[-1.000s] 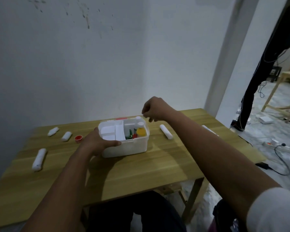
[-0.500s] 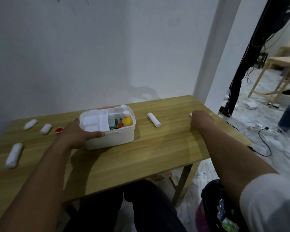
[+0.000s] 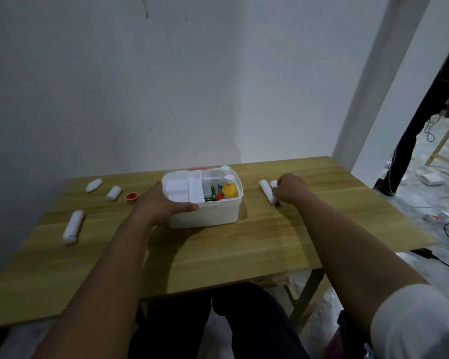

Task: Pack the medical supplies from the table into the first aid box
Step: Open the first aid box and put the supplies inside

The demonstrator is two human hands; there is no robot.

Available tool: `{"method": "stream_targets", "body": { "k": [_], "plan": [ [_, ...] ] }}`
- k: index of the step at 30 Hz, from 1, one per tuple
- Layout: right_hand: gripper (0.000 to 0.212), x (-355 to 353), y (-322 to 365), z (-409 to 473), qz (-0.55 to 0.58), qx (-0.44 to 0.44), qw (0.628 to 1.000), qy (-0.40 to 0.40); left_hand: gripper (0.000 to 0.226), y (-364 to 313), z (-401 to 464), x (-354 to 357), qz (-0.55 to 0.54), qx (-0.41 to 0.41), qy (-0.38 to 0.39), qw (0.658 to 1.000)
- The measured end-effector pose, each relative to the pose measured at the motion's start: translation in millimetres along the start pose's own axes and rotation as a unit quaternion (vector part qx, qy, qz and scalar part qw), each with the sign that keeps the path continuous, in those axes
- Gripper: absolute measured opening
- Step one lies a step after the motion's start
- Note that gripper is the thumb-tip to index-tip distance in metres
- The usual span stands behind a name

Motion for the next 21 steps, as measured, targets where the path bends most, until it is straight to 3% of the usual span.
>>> {"method": "stream_targets", "body": {
  "k": [3,11,15,18,21],
  "plan": [
    [0.043,20.8,6.3,0.8,-0.008,-0.003,1.000,-0.002,0.103,1.3,1.0,1.1,-0.001,0.004,0.001,1.000],
    [0.047,4.6,36.4,-12.5,0.005,-0.046,0.998,-0.037,0.095,-0.1,4.8,3.4,-0.016,0.021,0.003,1.000],
    [0.061,-33.2,66.5,-13.8,0.123,-0.073,0.988,-0.049,0.102,1.3,3.6,2.2,-0.002,0.012,0.004,1.000],
    [0.076,-47.7,92.6,-27.4,0.260,-0.101,0.960,-0.003,0.101,1.1,1.6,1.7,0.001,0.006,0.006,1.000],
    [0.065,-43.1,110.7,-47.7,0.312,-0.118,0.942,0.042,0.098,0.5,1.2,3.6,-0.005,0.003,0.007,1.000]
  ]
}}
Point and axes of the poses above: each hand's wrist, its own z-axis towards the middle knuckle, its own x-axis out of the palm, y = z × x, the point moved 5 cm from there along z, towards the middle knuckle, and after that the axes turned 15 degrees about z, right-handed, at the moved point
